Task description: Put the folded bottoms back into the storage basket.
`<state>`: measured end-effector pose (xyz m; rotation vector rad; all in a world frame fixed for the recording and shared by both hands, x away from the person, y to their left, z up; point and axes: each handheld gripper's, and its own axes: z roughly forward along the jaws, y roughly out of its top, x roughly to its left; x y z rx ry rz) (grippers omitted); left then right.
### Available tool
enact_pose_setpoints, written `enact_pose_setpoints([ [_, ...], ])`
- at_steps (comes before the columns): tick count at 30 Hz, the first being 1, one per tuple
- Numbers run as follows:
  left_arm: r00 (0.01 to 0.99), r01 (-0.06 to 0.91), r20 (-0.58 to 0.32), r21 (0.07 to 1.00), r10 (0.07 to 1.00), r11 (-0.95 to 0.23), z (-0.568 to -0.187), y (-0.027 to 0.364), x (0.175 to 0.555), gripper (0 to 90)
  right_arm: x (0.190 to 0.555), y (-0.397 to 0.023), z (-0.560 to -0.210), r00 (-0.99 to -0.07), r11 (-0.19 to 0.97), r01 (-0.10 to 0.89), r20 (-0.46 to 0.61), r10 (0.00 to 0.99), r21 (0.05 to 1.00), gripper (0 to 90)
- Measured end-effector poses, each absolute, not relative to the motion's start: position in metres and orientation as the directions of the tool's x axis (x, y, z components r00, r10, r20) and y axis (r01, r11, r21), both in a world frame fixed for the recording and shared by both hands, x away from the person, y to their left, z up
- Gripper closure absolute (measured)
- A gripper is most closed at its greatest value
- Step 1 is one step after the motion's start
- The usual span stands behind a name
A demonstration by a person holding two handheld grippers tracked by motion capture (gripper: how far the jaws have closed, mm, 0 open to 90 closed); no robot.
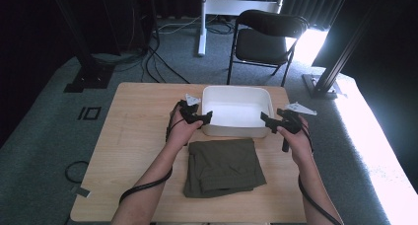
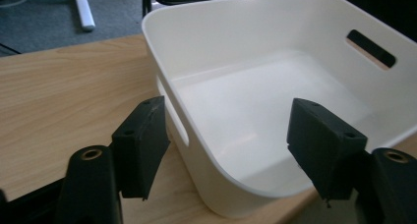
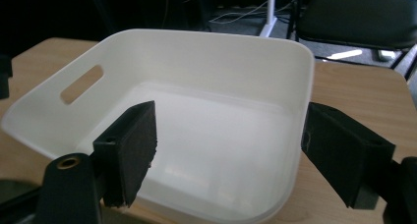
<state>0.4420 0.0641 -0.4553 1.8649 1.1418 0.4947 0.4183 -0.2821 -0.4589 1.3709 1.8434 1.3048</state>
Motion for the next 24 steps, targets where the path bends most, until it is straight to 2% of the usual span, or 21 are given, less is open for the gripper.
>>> enact_pose_setpoints([
  [1, 0.510, 0.510, -0.096, 0.834, 0.855, -0.211, -0.453, 0.064, 0.440, 28.4, 0.417, -0.280, -0.457, -0.394, 0.057, 0.436, 0.134, 0.909, 0.898, 17.7],
  [6, 0.551, 0.502, -0.102, 0.833, 0.828, -0.231, -0.445, 0.065, 0.428, 26.3, 0.412, -0.271, -0.449, -0.428, 0.072, 0.442, 0.140, 0.893, 0.894, 16.7],
  [13, 0.577, 0.510, -0.133, 0.829, 0.806, -0.229, -0.438, 0.069, 0.409, 26.3, 0.397, -0.261, -0.439, -0.474, 0.068, 0.429, 0.161, 0.866, 0.901, 16.5],
  [24, 0.596, 0.509, -0.143, 0.829, 0.790, -0.233, -0.436, 0.080, 0.381, 26.3, 0.374, -0.253, -0.435, -0.513, 0.108, 0.396, 0.122, 0.850, 0.912, 15.1],
])
